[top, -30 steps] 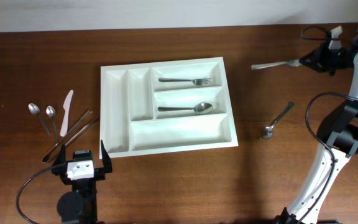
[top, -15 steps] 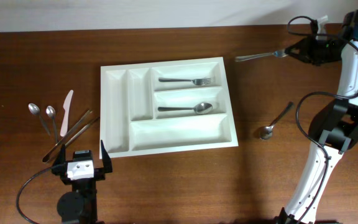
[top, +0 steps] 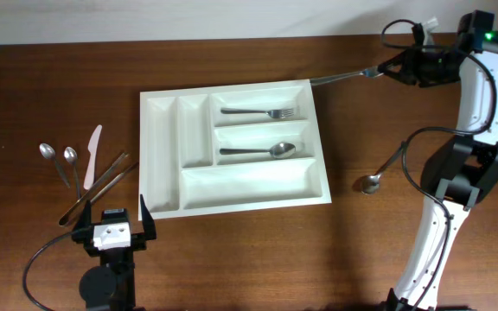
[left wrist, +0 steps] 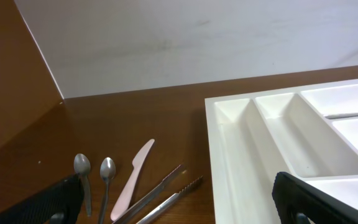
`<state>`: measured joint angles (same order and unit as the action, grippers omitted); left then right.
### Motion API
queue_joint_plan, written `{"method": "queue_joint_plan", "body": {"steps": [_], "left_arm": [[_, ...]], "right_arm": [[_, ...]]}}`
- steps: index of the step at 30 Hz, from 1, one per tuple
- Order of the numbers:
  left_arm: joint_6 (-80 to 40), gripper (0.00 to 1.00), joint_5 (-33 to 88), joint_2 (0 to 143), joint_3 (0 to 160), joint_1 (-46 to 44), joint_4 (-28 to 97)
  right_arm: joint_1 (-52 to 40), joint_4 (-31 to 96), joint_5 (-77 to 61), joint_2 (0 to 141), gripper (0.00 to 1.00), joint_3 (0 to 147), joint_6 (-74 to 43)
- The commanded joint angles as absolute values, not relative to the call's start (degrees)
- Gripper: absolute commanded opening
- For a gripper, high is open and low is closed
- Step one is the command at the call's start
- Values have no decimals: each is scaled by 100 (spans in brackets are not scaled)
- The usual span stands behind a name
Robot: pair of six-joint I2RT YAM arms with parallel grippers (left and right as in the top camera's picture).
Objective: Pack container
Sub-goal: 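Lift the fork and carry it to the tray's upper-middle compartment, then open the right gripper to release the fork and raise away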
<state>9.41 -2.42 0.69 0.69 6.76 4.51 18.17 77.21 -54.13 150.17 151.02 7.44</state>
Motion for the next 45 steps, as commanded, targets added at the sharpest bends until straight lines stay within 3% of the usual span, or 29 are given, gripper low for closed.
{"method": "queue_joint_plan", "body": {"steps": [1,19,41,42,44,45], "left_arm": [[1013,99,-279,36,51,663,460],[1013,99,-279,36,51,663,460],[1013,99,-279,36,51,663,460],[1013,99,-279,36,51,663,460],[1015,99,-279,36,51,663,460],[1015,99,-279,36,51,663,460]], "right_arm": [[1520,7802,-5529,14949,4,15248,965],[-47,8012,-4112,14949,4,15248,854],[-832,7894,-3157,14951,4,15246,659],[-869,7896,-3050,14951,7,15246,661],[-941,7911,-2838,14951,39,15246,661],[-963,7915,-2753,14951,49,15246,661]]}}
